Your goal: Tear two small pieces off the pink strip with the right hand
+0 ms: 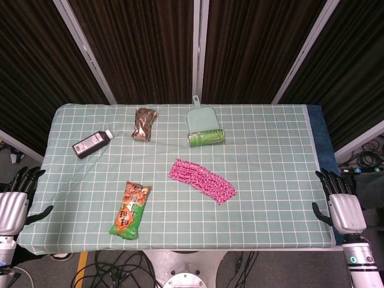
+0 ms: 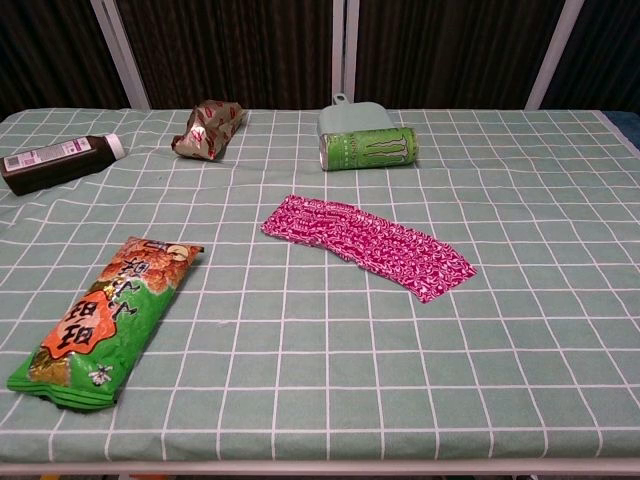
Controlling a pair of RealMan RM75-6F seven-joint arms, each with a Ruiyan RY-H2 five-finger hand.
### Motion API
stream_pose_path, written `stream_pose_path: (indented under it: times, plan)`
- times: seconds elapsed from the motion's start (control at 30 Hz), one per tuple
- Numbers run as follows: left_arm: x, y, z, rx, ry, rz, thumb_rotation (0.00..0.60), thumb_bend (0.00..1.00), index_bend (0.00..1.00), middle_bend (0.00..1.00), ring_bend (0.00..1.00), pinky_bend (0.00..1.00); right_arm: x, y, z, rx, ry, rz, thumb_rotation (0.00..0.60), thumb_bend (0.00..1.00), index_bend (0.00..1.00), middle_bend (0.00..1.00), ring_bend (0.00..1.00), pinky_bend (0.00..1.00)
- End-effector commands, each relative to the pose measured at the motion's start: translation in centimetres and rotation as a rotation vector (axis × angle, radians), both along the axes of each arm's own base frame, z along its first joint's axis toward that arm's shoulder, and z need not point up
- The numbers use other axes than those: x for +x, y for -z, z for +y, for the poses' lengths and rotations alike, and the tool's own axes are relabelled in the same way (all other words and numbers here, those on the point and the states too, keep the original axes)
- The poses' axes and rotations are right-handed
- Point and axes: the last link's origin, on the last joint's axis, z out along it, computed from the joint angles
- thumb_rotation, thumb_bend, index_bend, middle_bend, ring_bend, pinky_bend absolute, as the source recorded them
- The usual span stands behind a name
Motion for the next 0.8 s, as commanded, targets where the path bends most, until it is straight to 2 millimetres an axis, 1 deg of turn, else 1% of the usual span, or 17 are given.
stream_pose_path:
  times: [0.03, 0.5, 0.7, 0.77, 0.8]
  plan:
    - [0.0, 0.02, 0.0, -0.001, -0.001, 0.0, 0.6, 0.15, 0.14, 0.11, 0.04, 0.27, -0.01, 0.01, 0.01, 0.001, 0.0, 0.0, 0.6, 0.33, 0.0, 0.04, 0.0, 0.1]
    - [-0.19, -0.14, -0.15, 0.0, -0.001, 0.0, 0.6, 0.15, 0.14, 0.11, 0.04, 0.27, 0.01, 0.23, -0.07, 0.008, 0.003, 0.002, 0.6, 0.33, 0.0, 0.04, 0.0, 0.1]
    - [-0.32, -0.09, -0.36, 0.0, -0.005, -0.007, 0.6, 0.15, 0.14, 0.11, 0.04, 0.27, 0.09, 0.37, 0.2, 0.023, 0.0, 0.01, 0.6, 0.33, 0.0, 0.04, 0.0, 0.1]
    - [-0.42, 0.07, -0.37, -0.002, -0.007, -0.006, 0.6, 0.15, 0.14, 0.11, 0.04, 0.27, 0.11, 0.3, 0.29, 0.021, -0.008, 0.018, 0.6, 0.35, 0.0, 0.04, 0.0, 0.1]
    - [-0.45, 0.22, -0.36, -0.004, -0.009, -0.009, 0.6, 0.15, 0.14, 0.11, 0.04, 0.27, 0.05, 0.29, 0.29, 0.022, -0.008, 0.02, 0.6, 0.39, 0.0, 0.05, 0.0, 0.1]
